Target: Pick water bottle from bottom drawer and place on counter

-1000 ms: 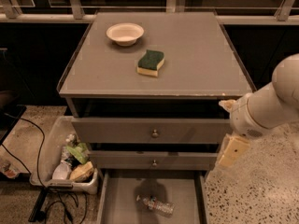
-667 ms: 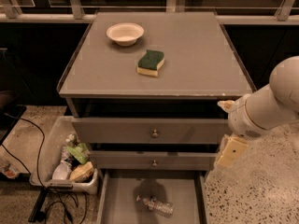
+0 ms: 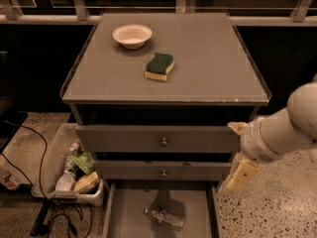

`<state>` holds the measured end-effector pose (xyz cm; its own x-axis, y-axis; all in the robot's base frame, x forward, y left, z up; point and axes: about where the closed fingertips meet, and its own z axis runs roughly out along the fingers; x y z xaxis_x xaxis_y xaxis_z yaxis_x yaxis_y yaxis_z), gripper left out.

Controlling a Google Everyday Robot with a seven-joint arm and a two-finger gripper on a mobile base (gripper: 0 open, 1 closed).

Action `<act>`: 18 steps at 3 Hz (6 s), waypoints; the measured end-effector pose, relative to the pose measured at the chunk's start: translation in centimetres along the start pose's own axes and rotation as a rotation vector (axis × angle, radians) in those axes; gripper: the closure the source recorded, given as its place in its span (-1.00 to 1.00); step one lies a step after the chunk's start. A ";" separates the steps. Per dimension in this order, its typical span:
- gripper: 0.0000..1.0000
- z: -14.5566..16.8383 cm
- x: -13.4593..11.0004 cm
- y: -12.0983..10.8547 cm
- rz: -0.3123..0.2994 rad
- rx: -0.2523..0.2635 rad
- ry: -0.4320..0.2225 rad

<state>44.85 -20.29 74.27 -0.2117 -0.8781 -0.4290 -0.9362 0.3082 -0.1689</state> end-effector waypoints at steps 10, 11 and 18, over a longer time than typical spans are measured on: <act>-1.00 34.5 14.6 6.2 0.102 -0.064 -0.196; -1.00 39.8 16.7 7.7 0.133 -0.120 -0.202; -1.00 57.1 18.2 10.3 0.244 -0.134 -0.309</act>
Offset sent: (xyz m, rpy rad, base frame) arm -0.0634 0.0189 -0.1605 0.1029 -0.0266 -0.0373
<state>47.38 -12.19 14.08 -0.3566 -0.6277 -0.6920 -0.9015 0.4255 0.0786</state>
